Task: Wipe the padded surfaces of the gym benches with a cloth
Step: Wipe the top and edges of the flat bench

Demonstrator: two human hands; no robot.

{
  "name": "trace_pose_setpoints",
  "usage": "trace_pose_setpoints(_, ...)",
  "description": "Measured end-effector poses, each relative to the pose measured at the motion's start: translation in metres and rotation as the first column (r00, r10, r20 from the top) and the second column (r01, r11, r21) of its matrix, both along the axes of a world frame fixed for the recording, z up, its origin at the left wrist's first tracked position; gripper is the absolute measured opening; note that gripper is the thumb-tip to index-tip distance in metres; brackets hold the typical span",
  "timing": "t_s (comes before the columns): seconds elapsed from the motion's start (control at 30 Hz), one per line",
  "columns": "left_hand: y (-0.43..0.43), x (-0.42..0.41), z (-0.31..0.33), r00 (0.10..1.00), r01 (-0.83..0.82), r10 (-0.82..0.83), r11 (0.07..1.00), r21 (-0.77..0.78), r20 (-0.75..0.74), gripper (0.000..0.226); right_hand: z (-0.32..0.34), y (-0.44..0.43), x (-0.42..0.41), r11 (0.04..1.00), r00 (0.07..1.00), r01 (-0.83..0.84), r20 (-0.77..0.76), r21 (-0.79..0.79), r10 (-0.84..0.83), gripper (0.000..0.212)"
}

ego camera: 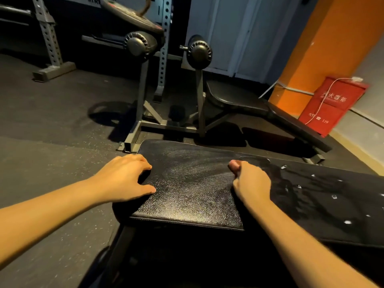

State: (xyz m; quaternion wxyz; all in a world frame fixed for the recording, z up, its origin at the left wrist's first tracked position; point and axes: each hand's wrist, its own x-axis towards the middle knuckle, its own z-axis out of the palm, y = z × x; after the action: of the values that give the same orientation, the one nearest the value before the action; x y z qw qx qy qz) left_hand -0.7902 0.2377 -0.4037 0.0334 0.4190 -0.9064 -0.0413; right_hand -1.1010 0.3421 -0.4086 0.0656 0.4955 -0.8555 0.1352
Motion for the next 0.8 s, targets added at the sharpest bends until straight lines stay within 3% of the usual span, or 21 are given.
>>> trace_pose_setpoints(0.07, 0.003, -0.005, 0.001, 1.0, 0.023, -0.023, 1.0, 0.009, -0.01, 0.077, -0.001, 0.0, 0.054, 0.994, 0.993, -0.11, 0.039, 0.008, 0.11, 0.035)
trace_pose_setpoints(0.13, 0.005, -0.011, 0.001, 0.999, 0.04, -0.039, 0.998, 0.044, -0.014, 0.08, -0.005, 0.013, 0.112, 0.925, 0.925, -0.371, 0.054, -0.078, 0.376, 0.038)
trace_pose_setpoints(0.23, 0.005, -0.014, 0.0, 0.999, 0.053, -0.053, 0.994, 0.093, -0.006, 0.1, -0.022, 0.035, 0.117, 0.812, 0.813, -0.577, 0.031, -0.086, 0.581, 0.019)
trace_pose_setpoints(0.3, 0.004, -0.014, 0.0, 0.998, 0.062, -0.062, 0.993, 0.097, -0.003, 0.106, -0.019, 0.049, 0.069, 0.877, 0.877, -0.48, 0.011, -0.014, 0.48, 0.031)
trace_pose_setpoints(0.37, 0.003, -0.015, -0.002, 0.997, 0.077, -0.077, 0.994, 0.084, -0.001, 0.106, -0.012, 0.063, 0.01, 0.974, 0.975, -0.212, -0.048, 0.085, 0.217, 0.039)
trace_pose_setpoints(0.47, 0.007, -0.02, -0.004, 0.995, 0.101, -0.103, 0.991, 0.09, 0.011, 0.108, -0.002, 0.074, -0.018, 0.995, 0.996, 0.082, -0.05, 0.059, -0.079, 0.032)
trace_pose_setpoints(0.53, 0.011, -0.027, -0.001, 0.993, 0.117, -0.118, 0.988, 0.104, 0.006, 0.114, -0.006, 0.069, 0.025, 1.0, 1.0, 0.013, -0.023, 0.018, -0.012, 0.037)
trace_pose_setpoints(0.6, 0.015, -0.038, 0.004, 0.989, 0.146, -0.148, 0.982, 0.117, 0.01, 0.126, -0.016, 0.073, 0.082, 0.963, 0.973, -0.232, -0.037, -0.138, 0.229, 0.038)
trace_pose_setpoints(0.67, 0.018, -0.047, 0.006, 0.979, 0.2, -0.203, 0.974, 0.11, 0.021, 0.123, -0.031, 0.079, 0.105, 0.904, 0.914, -0.402, -0.006, -0.145, 0.405, 0.026)
trace_pose_setpoints(0.73, 0.024, -0.054, 0.01, 0.971, 0.239, -0.231, 0.947, 0.215, -0.063, 0.102, -0.027, 0.081, 0.086, 0.908, 0.904, -0.379, 0.141, -0.177, 0.405, 0.017)
trace_pose_setpoints(0.8, 0.032, -0.063, 0.014, 0.95, 0.268, -0.169, 0.873, 0.408, -0.263, 0.076, -0.014, 0.086, 0.061, 0.945, 0.885, -0.195, 0.369, -0.264, 0.285, 0.007)
